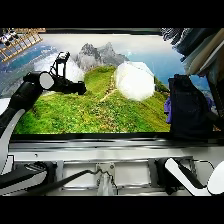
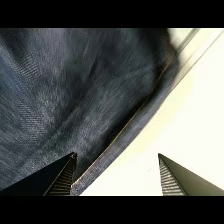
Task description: Fold the clothes and pants, and hang the long-sleeved shirts on hangers.
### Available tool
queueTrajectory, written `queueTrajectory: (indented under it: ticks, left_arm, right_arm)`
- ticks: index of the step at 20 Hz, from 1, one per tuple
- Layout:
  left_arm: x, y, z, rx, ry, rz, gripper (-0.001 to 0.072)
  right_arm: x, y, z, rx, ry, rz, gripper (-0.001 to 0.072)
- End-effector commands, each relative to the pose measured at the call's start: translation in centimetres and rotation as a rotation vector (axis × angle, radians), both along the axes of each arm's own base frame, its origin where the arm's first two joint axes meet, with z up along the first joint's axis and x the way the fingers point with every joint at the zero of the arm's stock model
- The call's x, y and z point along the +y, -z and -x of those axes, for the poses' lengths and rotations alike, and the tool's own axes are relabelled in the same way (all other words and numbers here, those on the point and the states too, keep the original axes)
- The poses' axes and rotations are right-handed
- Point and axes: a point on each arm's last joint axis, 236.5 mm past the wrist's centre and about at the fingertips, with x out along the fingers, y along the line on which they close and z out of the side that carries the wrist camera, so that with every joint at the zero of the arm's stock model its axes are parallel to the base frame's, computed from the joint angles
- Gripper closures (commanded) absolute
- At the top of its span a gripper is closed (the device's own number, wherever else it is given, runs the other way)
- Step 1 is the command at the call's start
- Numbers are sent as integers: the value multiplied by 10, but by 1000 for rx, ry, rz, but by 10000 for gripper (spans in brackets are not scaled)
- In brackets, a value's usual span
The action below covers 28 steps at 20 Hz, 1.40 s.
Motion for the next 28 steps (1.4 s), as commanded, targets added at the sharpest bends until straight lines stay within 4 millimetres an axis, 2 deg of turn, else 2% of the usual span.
queueTrajectory:
  ticks: [1,2,3,4,5,7,9,11,14,17,28]
  left_arm:
    - [2,-5,0,-27,32,-21,218]
    - [4,-10,-1,-47,43,-33,218]
    - [7,-18,-3,-71,46,-47,218]
    - [12,-27,-7,-101,49,-70,218]
    - [17,-38,-9,-127,54,-98,218]
    - [37,-61,-12,-162,65,-199,218]
    - [53,-87,-12,-189,61,-266,218]
    - [54,-110,-12,-243,51,-254,218]
    - [55,-123,-7,-274,47,-243,218]
    - [55,-122,-8,-271,47,-242,218]
    - [55,-119,-9,-264,49,-244,218]
  right_arm:
    - [-9,-84,-59,-318,-62,117,133]
    - [8,-112,-91,-467,-139,90,133]
    - [35,-135,-120,-591,-243,32,133]
    - [69,-153,-144,-694,-347,-47,133]
    - [104,-164,-161,-756,-456,-118,133]
    - [172,-169,-177,-785,-685,-210,133]
    - [228,-163,-181,-753,-920,-235,133]
    - [265,-155,-185,-721,-1100,-203,133]
    - [278,-146,-193,-675,-1206,-92,134]
    - [294,-149,-189,-696,-1225,-137,132]
    - [293,-149,-189,-695,-1225,-131,132]
